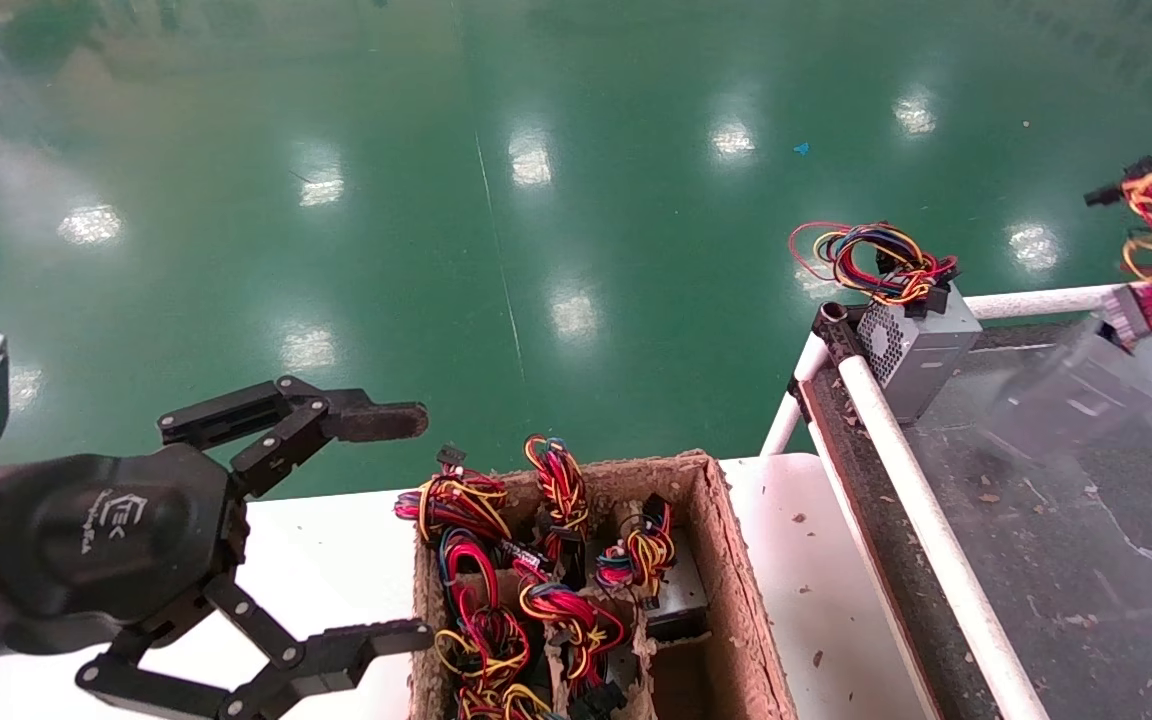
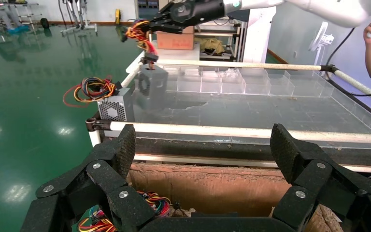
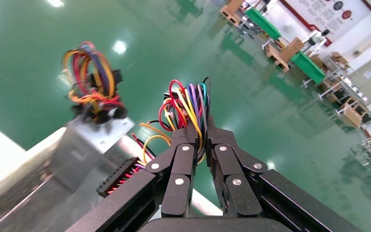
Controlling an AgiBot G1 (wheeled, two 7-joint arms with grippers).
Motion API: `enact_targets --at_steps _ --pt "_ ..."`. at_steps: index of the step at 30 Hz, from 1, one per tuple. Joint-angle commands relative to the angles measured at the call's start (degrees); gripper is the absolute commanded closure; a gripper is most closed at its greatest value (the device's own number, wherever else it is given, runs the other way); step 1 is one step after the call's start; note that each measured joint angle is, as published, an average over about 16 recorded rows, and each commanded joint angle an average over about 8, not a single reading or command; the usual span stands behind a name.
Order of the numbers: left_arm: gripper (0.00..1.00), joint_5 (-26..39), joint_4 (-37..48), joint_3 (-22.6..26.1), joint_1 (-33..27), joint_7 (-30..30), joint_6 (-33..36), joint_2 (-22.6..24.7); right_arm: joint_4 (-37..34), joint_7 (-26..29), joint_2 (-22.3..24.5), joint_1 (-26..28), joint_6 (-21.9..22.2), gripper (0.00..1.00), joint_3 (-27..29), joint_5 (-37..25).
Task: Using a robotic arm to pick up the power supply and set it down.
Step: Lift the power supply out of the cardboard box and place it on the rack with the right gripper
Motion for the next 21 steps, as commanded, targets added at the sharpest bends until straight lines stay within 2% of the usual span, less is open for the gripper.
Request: enact_targets --at_steps 1,11,21 --pt "0.0 0.0 0.0 0.0 0.0 0.0 0.0 0.0 -1.4 0.1 -1.6 3.7 0.3 1.0 -2.3 -2.2" --pt "0.0 0.0 0.0 0.0 0.0 0.0 0.0 0.0 -13.7 -1.6 -9.7 20.7 -3.9 1.0 -9.8 -10.7" --pt "0.0 0.0 0.0 0.0 0.0 0.0 0.0 0.0 -24.5 -5.3 -14.5 29.0 -7.8 1.0 -12.8 -13.8"
